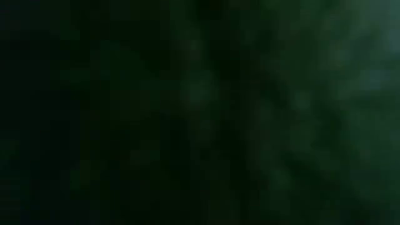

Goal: Fold microfiber towels
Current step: Fold the green microfiber towel

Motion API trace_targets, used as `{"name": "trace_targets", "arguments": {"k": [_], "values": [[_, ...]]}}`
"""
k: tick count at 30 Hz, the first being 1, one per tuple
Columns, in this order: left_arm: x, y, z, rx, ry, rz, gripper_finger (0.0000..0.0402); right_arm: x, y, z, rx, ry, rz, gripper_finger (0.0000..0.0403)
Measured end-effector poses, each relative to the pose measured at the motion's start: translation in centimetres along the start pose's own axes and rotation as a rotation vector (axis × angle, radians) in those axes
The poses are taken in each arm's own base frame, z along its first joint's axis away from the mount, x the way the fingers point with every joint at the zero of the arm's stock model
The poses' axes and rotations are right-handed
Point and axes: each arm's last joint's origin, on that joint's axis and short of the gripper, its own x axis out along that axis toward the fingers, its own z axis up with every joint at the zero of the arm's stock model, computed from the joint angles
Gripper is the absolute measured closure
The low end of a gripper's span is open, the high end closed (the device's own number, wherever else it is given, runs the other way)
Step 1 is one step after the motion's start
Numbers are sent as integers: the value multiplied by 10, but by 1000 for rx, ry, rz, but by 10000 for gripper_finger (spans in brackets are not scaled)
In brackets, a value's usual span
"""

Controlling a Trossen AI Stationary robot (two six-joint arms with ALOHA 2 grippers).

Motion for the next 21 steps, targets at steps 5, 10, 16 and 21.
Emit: {"name": "trace_targets", "arguments": {"k": [5,10,16,21], "values": [[17,31,-3,91,162,227,401,54,-55,-25,-14,185,-89,386],[43,66,-2,95,254,325,401,107,-115,-64,20,232,-177,385],[65,115,-20,66,359,540,401,114,-171,-99,30,302,-428,385],[60,145,-23,26,384,685,401,97,-201,-95,16,255,-589,385]]}}
